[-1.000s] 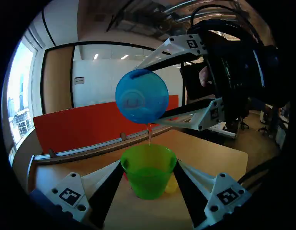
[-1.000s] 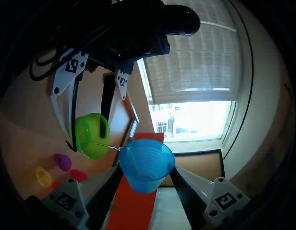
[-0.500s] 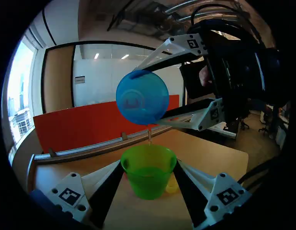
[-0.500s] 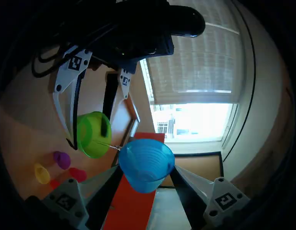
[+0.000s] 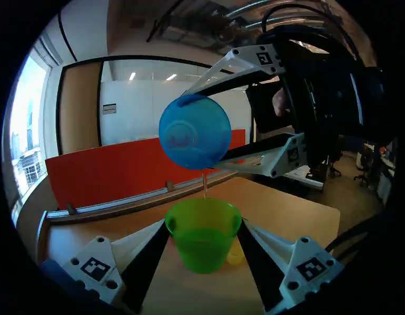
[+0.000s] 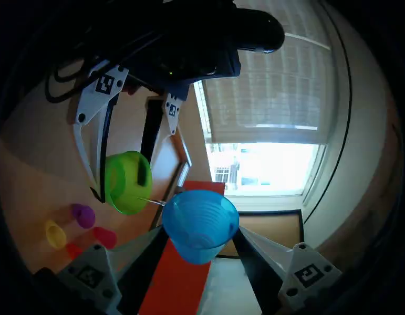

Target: Pour water

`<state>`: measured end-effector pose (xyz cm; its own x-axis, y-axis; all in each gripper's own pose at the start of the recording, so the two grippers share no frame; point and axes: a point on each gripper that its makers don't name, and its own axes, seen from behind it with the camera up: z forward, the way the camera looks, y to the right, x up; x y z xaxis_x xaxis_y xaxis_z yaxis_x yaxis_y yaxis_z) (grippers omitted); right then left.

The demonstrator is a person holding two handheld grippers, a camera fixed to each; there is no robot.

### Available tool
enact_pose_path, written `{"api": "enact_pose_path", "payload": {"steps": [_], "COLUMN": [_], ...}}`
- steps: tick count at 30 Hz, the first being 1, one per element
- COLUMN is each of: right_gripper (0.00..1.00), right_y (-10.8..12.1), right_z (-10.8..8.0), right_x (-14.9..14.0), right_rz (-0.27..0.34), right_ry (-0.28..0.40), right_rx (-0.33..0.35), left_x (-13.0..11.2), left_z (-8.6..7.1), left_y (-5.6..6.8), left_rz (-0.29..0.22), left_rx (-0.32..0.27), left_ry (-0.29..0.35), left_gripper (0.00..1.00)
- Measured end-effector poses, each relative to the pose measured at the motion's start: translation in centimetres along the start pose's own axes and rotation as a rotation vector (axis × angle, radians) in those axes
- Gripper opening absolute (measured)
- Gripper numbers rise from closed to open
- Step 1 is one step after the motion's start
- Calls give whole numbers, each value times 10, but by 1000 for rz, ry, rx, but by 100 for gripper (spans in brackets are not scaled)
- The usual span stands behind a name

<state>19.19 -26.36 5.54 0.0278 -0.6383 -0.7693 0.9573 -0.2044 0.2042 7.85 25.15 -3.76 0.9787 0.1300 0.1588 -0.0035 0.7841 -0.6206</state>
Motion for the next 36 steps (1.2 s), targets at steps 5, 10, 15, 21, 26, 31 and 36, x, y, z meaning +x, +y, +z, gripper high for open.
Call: {"api": "enact_pose_path", "payload": {"steps": [5, 10, 15, 21, 26, 31, 36], "right_gripper": [89, 89, 89, 89, 89, 89, 89], "right_y": [-2, -2, -1, 1, 4, 6, 7], "right_z": [-4, -7, -7, -5, -1, 2, 6], "right_x": [9, 14, 14, 12, 8, 5, 2], "right_rz": [-9, -24, -30, -37, -45, -58, -72], "right_ry": [-1, -2, 0, 3, 3, 5, 6], "right_rx": [-2, -2, -3, -4, -8, -8, -7], "left_x": [0, 1, 2, 1, 1, 2, 2], "left_z": [0, 0, 0, 0, 0, 0, 1], "left_y": [0, 0, 0, 1, 2, 2, 1], "left_rz": [0, 0, -1, 0, 0, -2, 0], "left_rx": [1, 1, -1, -3, -4, -5, -5], "left_ry": [0, 1, 2, 0, 1, 1, 1], "left_gripper": [87, 87, 87, 87, 87, 87, 87]}}
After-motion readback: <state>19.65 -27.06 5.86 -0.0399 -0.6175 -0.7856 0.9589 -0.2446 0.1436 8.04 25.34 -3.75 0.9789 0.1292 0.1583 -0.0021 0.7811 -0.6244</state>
